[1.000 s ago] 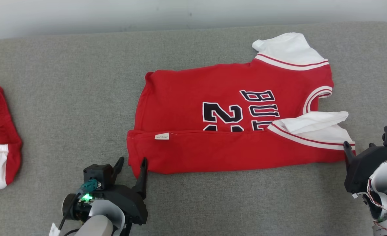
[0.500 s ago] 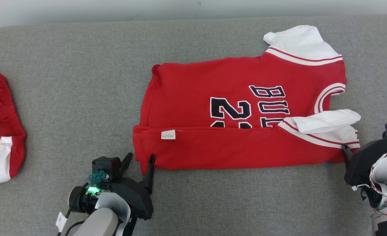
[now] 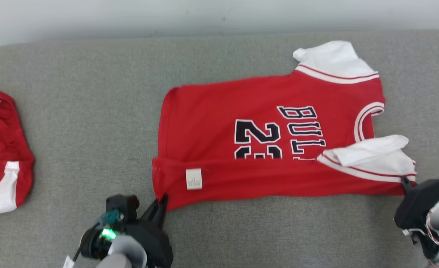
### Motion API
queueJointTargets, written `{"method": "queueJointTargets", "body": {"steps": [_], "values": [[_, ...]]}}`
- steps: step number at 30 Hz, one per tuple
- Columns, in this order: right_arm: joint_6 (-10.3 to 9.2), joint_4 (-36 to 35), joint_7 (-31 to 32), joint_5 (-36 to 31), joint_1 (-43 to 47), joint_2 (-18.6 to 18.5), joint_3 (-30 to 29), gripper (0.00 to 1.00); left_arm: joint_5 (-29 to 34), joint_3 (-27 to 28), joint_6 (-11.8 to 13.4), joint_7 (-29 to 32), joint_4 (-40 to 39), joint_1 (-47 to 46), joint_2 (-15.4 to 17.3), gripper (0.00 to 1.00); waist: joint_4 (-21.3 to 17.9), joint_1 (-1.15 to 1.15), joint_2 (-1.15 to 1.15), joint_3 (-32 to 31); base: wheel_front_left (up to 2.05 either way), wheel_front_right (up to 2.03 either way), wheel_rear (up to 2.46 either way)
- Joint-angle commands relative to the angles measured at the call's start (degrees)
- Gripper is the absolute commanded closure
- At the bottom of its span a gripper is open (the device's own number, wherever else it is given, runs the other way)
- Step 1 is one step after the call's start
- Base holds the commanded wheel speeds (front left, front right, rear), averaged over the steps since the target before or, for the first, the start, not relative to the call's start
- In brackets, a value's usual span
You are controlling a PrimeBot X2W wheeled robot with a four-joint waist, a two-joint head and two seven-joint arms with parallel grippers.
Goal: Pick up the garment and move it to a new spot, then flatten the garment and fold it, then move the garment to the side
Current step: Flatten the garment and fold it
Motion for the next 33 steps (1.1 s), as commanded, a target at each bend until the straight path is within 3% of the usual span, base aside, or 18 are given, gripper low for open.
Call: {"method": "queueJointTargets", "body": {"steps": [1,13,21,22,23,33], "values": [[-0.17,-1.8,-0.4,0.4,1.9,0.0,-0.9,1.00,-0.1,-0.5,0.7,0.9,0.3,3.5,1.5,1.00,0.1,-0.01,0.00,-2.0,0.00,0.00,0.00],[-0.19,-12.5,2.7,0.1,13.8,2.5,-4.1,1.00,-0.7,-0.7,4.3,3.2,-9.5,11.9,5.5,1.00,0.5,-0.01,0.00,-6.6,0.00,0.00,0.00],[-0.21,-11.9,4.0,1.8,19.5,3.0,-3.9,1.00,-1.7,-0.7,6.7,6.0,-12.3,15.9,7.8,1.00,-0.2,-0.01,0.00,-7.9,0.00,0.00,0.00],[-0.21,-11.5,3.7,2.1,19.7,3.0,-3.7,0.96,-1.9,-0.5,7.0,6.3,-12.6,16.1,7.9,0.75,-0.3,-0.01,0.00,-8.0,0.00,0.00,0.00],[-0.21,-11.2,3.5,2.3,19.9,3.0,-3.6,0.01,-2.0,-0.4,7.3,6.2,-13.0,16.3,8.0,0.03,-0.3,-0.01,0.00,-8.1,0.00,0.00,0.00],[-0.16,-13.0,1.8,0.5,18.2,3.2,-2.4,0.00,-2.9,0.8,8.5,5.5,-16.8,17.5,8.9,0.00,0.1,-0.01,0.00,-9.4,0.00,0.00,0.00]]}}
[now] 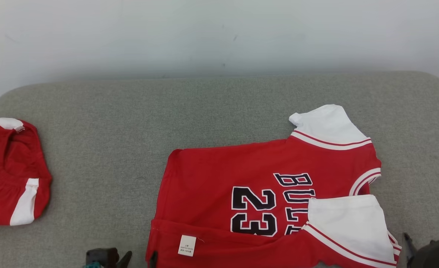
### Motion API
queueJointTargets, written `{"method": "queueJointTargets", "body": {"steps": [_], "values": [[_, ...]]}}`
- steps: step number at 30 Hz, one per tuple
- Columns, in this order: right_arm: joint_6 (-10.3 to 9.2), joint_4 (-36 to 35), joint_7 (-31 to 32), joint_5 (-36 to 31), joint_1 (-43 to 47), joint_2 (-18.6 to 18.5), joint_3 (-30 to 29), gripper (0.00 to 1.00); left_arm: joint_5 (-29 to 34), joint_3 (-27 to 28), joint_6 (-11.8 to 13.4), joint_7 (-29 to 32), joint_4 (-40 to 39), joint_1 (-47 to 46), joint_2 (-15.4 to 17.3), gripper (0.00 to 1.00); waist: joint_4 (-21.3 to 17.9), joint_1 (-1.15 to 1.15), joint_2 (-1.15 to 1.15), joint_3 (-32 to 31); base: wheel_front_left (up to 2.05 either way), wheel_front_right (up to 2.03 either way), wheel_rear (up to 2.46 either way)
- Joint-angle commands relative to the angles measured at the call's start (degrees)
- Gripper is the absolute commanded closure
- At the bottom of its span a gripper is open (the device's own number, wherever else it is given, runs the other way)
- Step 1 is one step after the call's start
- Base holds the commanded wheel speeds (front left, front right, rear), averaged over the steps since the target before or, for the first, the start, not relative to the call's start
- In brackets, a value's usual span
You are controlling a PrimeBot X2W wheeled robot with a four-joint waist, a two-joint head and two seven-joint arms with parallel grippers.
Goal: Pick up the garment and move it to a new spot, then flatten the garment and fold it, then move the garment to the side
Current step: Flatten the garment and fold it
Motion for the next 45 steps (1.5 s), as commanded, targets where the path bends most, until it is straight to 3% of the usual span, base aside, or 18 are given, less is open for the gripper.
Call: {"method": "queueJointTargets", "body": {"steps": [1,7,13,20,27,35,45], "values": [[-0.15,-1.1,0.2,-1.2,-1.1,-0.1,0.6,0.00,-0.8,0.7,0.4,-0.2,-0.9,0.2,0.5,0.00,0.2,0.00,0.00,-0.3,0.00,0.00,0.00],[-0.15,-2.7,2.8,-2.7,-6.6,-2.0,4.0,0.00,-0.9,2.0,0.4,1.2,-3.2,-3.5,1.7,0.00,0.1,0.00,0.00,0.3,0.00,0.00,0.00],[-0.15,1.0,5.2,-0.3,-16.4,-4.7,8.7,0.00,-0.8,2.5,-0.6,3.9,-1.6,-10.7,1.7,0.00,-0.5,0.00,0.00,2.8,0.00,0.00,0.00],[-0.15,12.0,4.7,0.4,-34.2,-10.1,14.3,0.00,-0.1,2.1,-2.9,8.3,4.6,-24.1,0.2,0.00,-0.9,0.00,0.00,8.4,0.00,0.00,0.00],[-0.15,22.1,1.5,0.0,-45.5,-13.4,16.4,0.00,1.1,-1.0,-6.0,13.0,11.6,-34.6,-2.7,0.00,0.0,0.00,0.00,13.2,0.00,0.00,0.00],[-0.15,29.5,-2.3,-0.3,-51.8,-13.5,20.3,0.00,3.0,-3.5,-8.4,14.2,18.2,-41.4,-4.9,0.00,-0.3,0.00,0.00,16.4,0.00,0.00,0.00],[-0.15,36.1,-4.8,0.2,-55.1,-15.2,22.9,0.00,3.3,-4.1,-9.7,12.0,21.7,-44.6,-6.2,0.00,-0.1,0.00,0.00,17.7,0.00,0.00,0.00]]}}
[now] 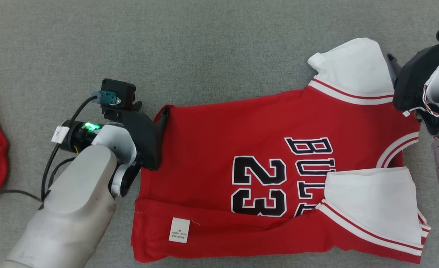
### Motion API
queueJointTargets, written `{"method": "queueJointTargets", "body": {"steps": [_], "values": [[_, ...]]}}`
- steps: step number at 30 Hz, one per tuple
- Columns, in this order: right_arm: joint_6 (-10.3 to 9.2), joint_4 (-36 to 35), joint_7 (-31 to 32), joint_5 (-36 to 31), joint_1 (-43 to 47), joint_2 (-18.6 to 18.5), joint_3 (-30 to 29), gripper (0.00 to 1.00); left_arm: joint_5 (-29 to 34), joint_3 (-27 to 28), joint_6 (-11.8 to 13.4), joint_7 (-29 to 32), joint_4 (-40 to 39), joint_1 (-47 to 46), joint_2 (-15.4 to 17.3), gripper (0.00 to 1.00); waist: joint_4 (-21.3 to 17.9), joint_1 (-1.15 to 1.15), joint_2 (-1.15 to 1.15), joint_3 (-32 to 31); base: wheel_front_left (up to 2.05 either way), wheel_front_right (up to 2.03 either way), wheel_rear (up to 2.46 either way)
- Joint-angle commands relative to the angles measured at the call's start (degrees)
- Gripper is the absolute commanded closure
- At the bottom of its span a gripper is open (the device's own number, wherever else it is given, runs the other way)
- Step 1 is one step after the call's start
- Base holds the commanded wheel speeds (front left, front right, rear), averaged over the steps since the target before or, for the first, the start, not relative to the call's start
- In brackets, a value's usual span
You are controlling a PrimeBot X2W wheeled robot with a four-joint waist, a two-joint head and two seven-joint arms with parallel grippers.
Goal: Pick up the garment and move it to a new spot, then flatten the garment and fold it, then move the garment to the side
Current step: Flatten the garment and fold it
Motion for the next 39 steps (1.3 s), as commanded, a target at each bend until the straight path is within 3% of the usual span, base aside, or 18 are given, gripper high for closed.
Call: {"method": "queueJointTargets", "body": {"steps": [1,2,3,4,18,28,32,33,34,35,36,39], "values": [[-0.15,0.6,-0.4,0.3,-0.6,-0.7,0.2,0.00,0.7,-0.1,-0.2,-0.8,0.2,-1.1,-0.1,0.00,0.2,-0.01,-0.01,0.3,0.00,0.00,0.00],[-0.15,1.1,-0.5,0.3,-1.0,-0.9,0.2,0.00,0.7,-0.1,-0.4,-0.9,0.4,-1.2,-0.2,0.42,0.4,-0.01,-0.01,0.5,0.00,0.00,0.00],[-0.15,1.6,-0.5,0.5,-1.4,-1.1,0.1,0.00,0.7,-0.3,-0.4,-1.0,0.5,-1.3,-0.4,0.58,0.6,-0.01,-0.01,0.9,0.00,0.00,0.00],[-0.15,2.1,-0.5,0.7,-1.7,-1.3,0.0,0.00,0.9,-0.3,0.0,-1.4,0.6,-1.5,-0.5,1.00,0.8,-0.01,-0.01,1.2,0.00,0.00,0.00],[-0.16,4.5,1.1,2.7,-5.6,-3.2,0.7,0.00,1.7,-1.9,1.3,-3.0,-2.9,-1.3,-2.0,1.00,3.9,-0.01,-0.01,5.5,0.00,0.00,0.00],[-0.16,5.2,-2.3,-0.3,-6.7,-3.6,-1.8,0.00,1.8,-2.7,1.8,-4.0,-5.6,-0.2,-2.2,1.00,5.5,-0.01,-0.01,7.9,0.00,0.00,0.00],[-0.16,6.0,-1.0,-1.2,-7.8,-3.1,-2.2,0.00,1.6,-2.8,1.8,-4.0,-6.2,-0.5,-2.4,1.00,5.9,-0.01,-0.01,8.7,0.00,0.00,0.00],[-0.16,6.4,-0.3,-1.4,-8.0,-2.9,-2.1,0.04,1.5,-2.9,1.9,-4.1,-6.2,-0.6,-2.5,1.00,6.0,-0.01,-0.01,8.8,0.00,0.00,0.00],[-0.15,6.8,0.3,-1.3,-7.9,-2.6,-2.0,0.26,1.5,-2.9,1.9,-4.1,-6.2,-0.6,-2.6,1.00,6.0,-0.01,-0.01,8.9,0.00,0.00,0.00],[-0.15,7.0,0.5,-1.5,-7.9,-2.4,-1.9,0.77,1.5,-3.0,1.9,-4.2,-6.2,-0.7,-2.6,1.00,6.0,-0.01,-0.01,9.0,0.00,0.00,0.00],[-0.16,6.9,-0.1,-2.2,-8.0,-2.6,-1.6,1.00,1.4,-2.9,2.0,-4.5,-6.2,-0.8,-2.7,1.00,5.9,-0.01,-0.01,9.1,0.00,0.00,0.00],[-0.16,6.6,-2.0,-2.8,-8.1,-2.9,-1.9,1.00,1.5,-2.5,2.3,-5.5,-5.9,-0.9,-2.5,1.00,5.7,-0.01,-0.01,8.6,0.00,0.00,0.00]]}}
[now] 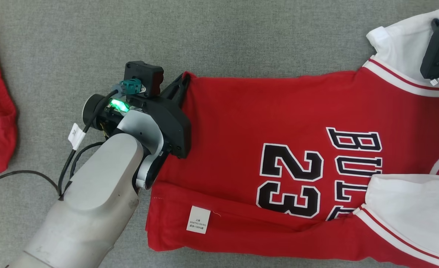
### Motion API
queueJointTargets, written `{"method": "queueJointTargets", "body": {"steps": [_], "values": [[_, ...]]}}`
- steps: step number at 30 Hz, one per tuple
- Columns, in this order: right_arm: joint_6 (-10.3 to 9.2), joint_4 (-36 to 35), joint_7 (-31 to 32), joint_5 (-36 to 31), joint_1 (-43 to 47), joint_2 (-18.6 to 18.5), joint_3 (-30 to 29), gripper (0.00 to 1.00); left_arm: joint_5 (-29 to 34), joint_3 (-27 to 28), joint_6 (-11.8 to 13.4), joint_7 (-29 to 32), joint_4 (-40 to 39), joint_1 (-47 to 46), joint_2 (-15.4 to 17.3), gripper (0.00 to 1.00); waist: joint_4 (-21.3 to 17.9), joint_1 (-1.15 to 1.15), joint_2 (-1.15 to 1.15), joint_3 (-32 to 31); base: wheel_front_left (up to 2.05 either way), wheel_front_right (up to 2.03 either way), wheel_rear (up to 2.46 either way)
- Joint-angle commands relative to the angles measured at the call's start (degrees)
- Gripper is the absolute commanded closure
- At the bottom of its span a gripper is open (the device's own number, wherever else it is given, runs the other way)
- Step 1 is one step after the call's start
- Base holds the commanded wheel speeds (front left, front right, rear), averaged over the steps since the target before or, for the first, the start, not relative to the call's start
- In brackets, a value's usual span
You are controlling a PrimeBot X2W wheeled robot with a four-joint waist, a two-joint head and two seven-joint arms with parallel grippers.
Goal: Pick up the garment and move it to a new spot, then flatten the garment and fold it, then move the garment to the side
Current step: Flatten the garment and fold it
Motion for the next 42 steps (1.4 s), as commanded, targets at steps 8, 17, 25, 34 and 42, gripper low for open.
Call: {"method": "queueJointTargets", "body": {"steps": [8,17,25,34,42], "values": [[-0.16,-1.9,-9.0,-1.0,2.5,-0.3,-0.5,1.00,-0.9,1.2,2.2,-2.4,2.5,2.1,0.6,1.00,-1.0,0.00,0.00,-3.0,0.00,0.00,0.00],[-0.16,-4.7,-16.9,2.5,7.8,0.4,-0.8,1.00,-1.6,1.9,3.0,-3.9,2.3,4.1,1.2,1.00,-2.2,0.00,0.00,-7.0,0.00,0.00,0.00],[-0.16,-11.4,-19.8,8.1,17.4,1.1,1.2,1.00,-2.8,2.1,2.7,-6.1,1.0,8.1,1.7,1.00,-3.8,0.00,0.00,-11.4,0.00,0.00,0.00],[-0.16,-20.1,-19.2,11.6,30.5,0.9,-0.2,1.00,-3.9,2.7,4.2,-8.9,-0.5,14.3,3.0,1.00,-4.6,0.00,0.00,-15.6,0.00,0.00,0.00],[-0.16,-29.1,-15.0,12.5,42.8,2.3,-2.5,1.00,-5.2,3.1,4.8,-11.1,-1.3,19.5,3.6,1.00,-4.9,0.00,0.00,-18.1,0.00,0.00,0.00]]}}
